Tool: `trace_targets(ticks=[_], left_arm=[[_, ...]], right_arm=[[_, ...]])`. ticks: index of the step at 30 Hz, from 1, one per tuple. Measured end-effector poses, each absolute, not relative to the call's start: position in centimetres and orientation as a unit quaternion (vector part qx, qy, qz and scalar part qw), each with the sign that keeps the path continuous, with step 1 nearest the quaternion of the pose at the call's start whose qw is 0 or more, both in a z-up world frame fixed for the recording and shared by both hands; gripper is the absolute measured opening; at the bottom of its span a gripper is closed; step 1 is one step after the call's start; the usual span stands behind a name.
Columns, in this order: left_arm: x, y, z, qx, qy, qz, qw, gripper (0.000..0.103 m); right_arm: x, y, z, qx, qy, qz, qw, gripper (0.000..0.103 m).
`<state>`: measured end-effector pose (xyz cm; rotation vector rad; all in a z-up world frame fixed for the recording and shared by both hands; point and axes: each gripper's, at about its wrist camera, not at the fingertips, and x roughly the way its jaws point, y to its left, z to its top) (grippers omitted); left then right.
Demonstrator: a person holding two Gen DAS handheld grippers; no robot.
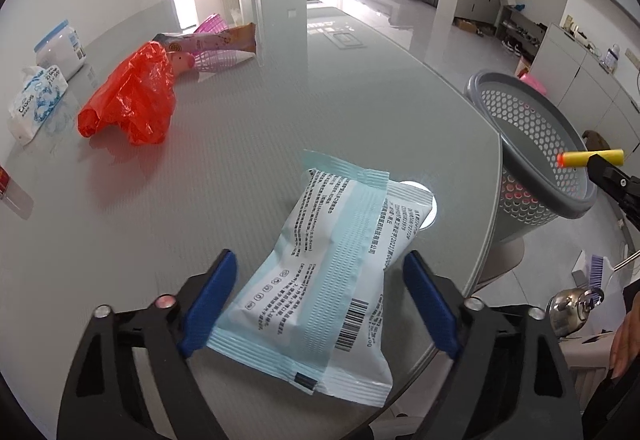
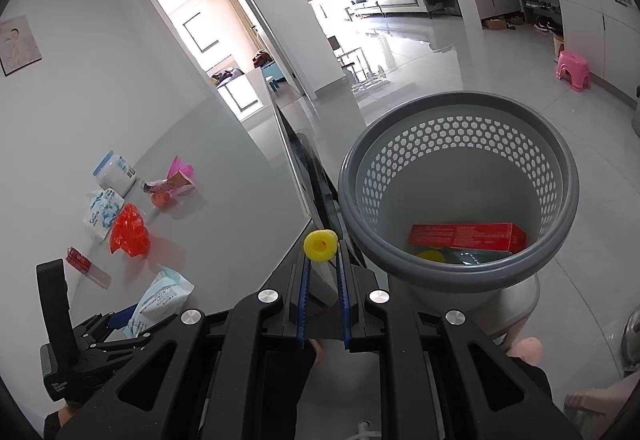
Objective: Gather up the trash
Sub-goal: 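Open both tools over the wastebasket to drop the dart and packet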
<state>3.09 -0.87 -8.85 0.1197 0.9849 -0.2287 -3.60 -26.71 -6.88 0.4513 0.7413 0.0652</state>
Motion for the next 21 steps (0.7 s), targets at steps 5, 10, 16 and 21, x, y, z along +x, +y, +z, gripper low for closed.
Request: trace_targets(ticks=[5, 10, 16, 21], left_arm=[[3.2, -1.4, -8.4, 0.049, 0.467, -0.123, 0.874, 0.051], [3.5, -3.3, -7.6, 0.049, 0.453, -0.144, 0.878, 0.047], [4.0, -9.1, -5.3, 0.059, 0.416, -0.203, 0.884, 0.046], [4.8, -15.1, -5.1, 0.073, 0.409, -0.246, 0.876, 0.046]], right_arm=[[-3.3, -26.7, -7.2, 0.220, 0.361, 0.033, 0.905, 0.013], [-3.2, -27.5, -7.6, 0.220, 0.359, 0.023, 0.907, 0.013], [-3.9, -30.2, -7.7, 0.236, 0.349, -0.001, 0.907, 0.013], [-4.8, -33.2, -8.1, 0.245, 0.347, -0.031, 0.905, 0.013]])
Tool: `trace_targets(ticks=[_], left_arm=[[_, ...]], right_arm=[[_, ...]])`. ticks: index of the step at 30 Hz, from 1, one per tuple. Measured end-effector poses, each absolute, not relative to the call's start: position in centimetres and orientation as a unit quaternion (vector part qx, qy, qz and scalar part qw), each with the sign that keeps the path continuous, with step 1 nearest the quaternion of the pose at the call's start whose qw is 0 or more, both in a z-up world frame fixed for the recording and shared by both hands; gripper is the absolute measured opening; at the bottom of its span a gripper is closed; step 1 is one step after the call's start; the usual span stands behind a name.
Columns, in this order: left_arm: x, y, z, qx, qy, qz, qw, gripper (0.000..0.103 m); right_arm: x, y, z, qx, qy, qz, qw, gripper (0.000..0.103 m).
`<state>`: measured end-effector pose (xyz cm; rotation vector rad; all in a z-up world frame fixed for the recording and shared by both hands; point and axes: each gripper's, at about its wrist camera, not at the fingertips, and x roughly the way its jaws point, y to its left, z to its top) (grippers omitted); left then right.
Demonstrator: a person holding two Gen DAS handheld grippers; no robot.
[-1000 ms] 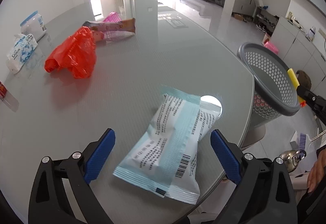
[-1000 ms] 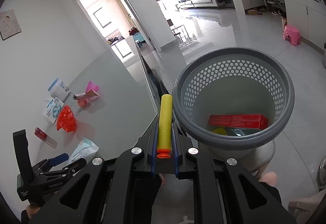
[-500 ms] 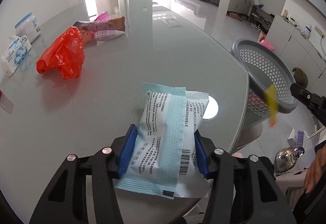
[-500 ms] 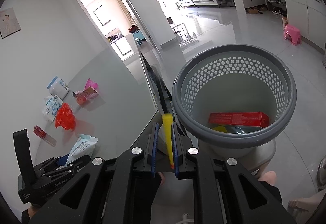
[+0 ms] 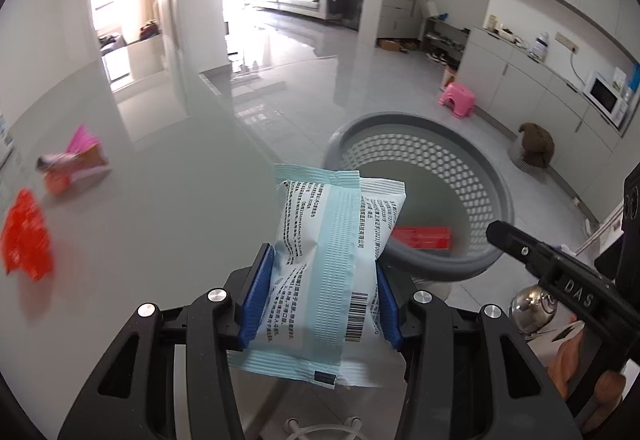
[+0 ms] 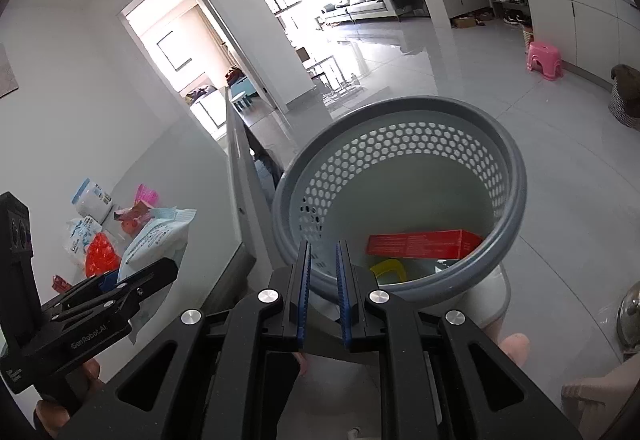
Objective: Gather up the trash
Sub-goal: 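Open both tools over the wastebasket to drop the dart and packet, then bring both open tools back over the table toward the red bag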
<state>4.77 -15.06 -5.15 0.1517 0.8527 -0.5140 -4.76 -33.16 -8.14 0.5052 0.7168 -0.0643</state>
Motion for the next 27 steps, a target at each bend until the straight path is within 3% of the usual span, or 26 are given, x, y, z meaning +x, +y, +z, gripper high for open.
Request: trace_targets(ticks=[15, 17, 21, 27], left_arm=[[6.9, -24.8, -8.2, 0.110, 0.420, -0.266, 0.861, 0.047], [7.3, -25.3, -8.4, 0.111, 0.422, -0.264, 0.860, 0.049], [7.8, -25.5, -8.2, 0.109, 0.416, -0.254, 0.867, 0.073], [8.0, -25.3, -8.3, 0.111, 0.416, -0.244, 0.869, 0.074]], right_arm=[[-4.5, -39.4, -9.8, 0.263, 0.345, -0.059, 0.899, 0.013], [-4.2, -39.8, -10.0, 0.267, 0.345, -0.058, 0.898, 0.013], [-3.6, -40.5, -10.3, 0.268, 0.343, -0.056, 0.899, 0.024], [-3.6, -40.7, -10.5, 0.270, 0.341, -0.054, 0.899, 0.031]])
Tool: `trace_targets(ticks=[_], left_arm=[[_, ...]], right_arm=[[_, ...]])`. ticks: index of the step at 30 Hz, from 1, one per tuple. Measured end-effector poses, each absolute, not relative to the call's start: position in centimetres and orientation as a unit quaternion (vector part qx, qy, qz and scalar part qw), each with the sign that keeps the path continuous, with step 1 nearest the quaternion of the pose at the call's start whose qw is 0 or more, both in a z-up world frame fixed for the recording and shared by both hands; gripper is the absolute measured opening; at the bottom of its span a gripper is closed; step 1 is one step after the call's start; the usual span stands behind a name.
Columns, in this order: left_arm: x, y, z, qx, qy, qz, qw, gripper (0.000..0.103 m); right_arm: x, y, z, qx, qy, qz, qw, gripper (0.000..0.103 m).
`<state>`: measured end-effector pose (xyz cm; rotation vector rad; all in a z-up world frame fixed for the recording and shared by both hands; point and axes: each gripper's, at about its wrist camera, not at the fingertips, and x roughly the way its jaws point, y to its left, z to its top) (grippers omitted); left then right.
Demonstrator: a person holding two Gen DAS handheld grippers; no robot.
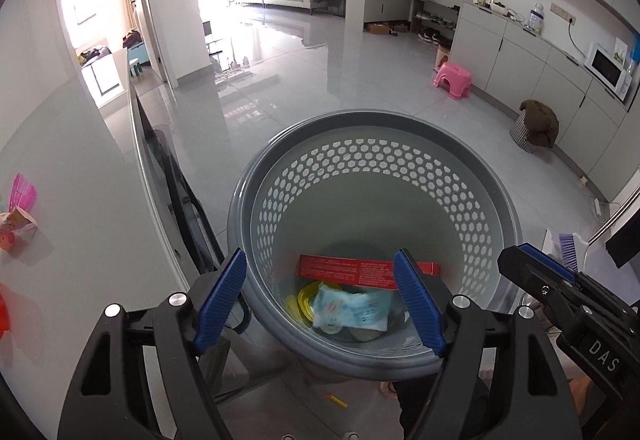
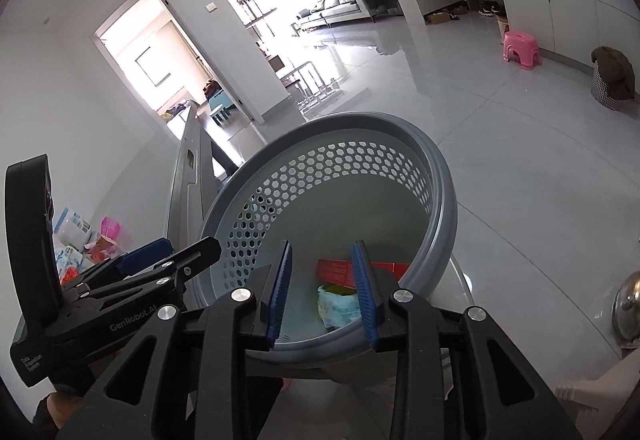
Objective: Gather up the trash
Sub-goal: 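Bring both open tools back over the table toward the red bag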
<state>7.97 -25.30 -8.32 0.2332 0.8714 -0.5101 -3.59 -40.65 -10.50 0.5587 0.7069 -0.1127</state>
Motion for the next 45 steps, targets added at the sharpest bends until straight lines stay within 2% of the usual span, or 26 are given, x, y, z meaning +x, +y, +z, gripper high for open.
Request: trace_targets(ticks=[10, 14, 19, 27, 37, 45], left_arm=[[7.5, -23.8, -7.4, 0.104, 0.418, -0.241, 0.870, 0.074], [6.8, -22.3, -6.4, 0.096, 0.406, -0.235, 0.878, 0.077], [6.0, -19.5, -5.8, 0.090, 0.398, -0.220, 0.886, 0.079], [5.5, -11.9, -4.3, 0.059, 0.390, -0.174, 0.902, 0.083], [5.7, 1.6, -2.6, 0.011, 0.363, -0.039, 0.931, 0.087], [6.9, 9.2, -2.7, -0.040, 0.348, 0.041, 0.936, 0.090]], right_arm=[[-4.6, -39.6, -9.9, 0.269, 0.343, -0.059, 0.898, 0.036], [-5.5, -38.8, -9.0, 0.265, 0.332, -0.063, 0.903, 0.049], [-5.9, -37.4, -8.8, 0.266, 0.340, -0.053, 0.901, 0.054], [-4.8, -32.9, -7.7, 0.244, 0.337, -0.014, 0.909, 0.072], [-0.3, -23.1, -7.0, 0.192, 0.352, 0.073, 0.913, 0.074], [3.4, -16.6, -6.4, 0.152, 0.370, 0.124, 0.908, 0.074]])
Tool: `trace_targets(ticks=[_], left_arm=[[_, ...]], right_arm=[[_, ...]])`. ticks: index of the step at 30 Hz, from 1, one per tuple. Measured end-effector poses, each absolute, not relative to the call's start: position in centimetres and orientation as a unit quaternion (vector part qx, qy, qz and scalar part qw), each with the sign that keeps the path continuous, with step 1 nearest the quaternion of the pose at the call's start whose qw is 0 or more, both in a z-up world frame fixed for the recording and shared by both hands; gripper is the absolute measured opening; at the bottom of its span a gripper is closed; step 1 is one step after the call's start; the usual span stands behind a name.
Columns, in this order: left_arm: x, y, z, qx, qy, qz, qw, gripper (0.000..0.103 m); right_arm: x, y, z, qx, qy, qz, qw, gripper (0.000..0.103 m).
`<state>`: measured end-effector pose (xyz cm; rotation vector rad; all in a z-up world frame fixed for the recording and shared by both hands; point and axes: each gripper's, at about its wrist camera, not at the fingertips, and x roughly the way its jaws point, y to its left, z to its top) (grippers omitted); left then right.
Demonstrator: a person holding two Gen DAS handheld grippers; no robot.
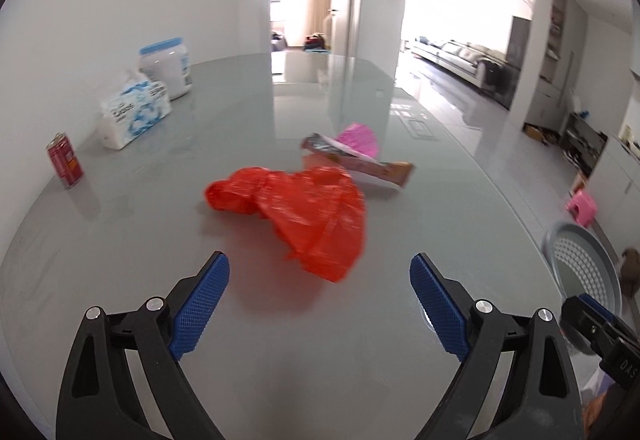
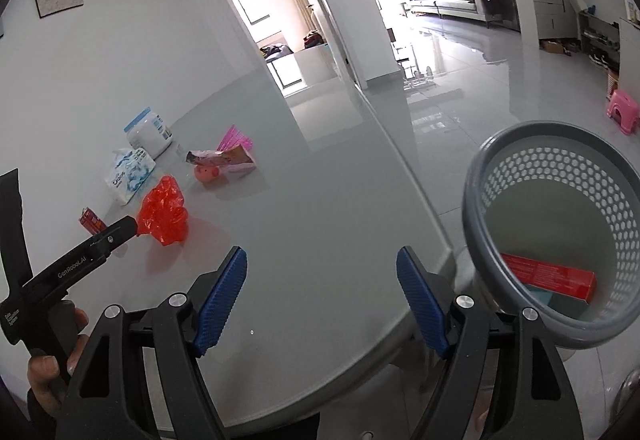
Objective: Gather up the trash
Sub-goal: 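Bring both open tools back over the table toward the red bag, then close the left tool on the red plastic bag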
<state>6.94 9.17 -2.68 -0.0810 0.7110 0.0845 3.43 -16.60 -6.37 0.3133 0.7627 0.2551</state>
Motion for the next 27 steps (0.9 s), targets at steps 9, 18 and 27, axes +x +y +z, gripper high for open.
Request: trace_targets(ticks=[9, 18, 27], left_arm=[[9.6, 11.0, -3.4, -0.062, 0.362, 0.061, 0.928, 0.090], [12.5, 10.4, -4.5, -0.068, 0.384, 0.057, 0.919, 0.091], [15.5, 11.2, -6.7, -0.095, 0.418, 0.041, 0.903, 0.057]], right_arm=[[6.3, -13.4, -6.5, 0.139, 0.384, 0.146, 0.901, 0.074], [7.9, -13.1, -5.9, 0.136, 0.387, 0.145, 0.901, 0.074], [9.2, -12.7, -5.9, 0.128, 0.393, 0.141, 0.900, 0.074]])
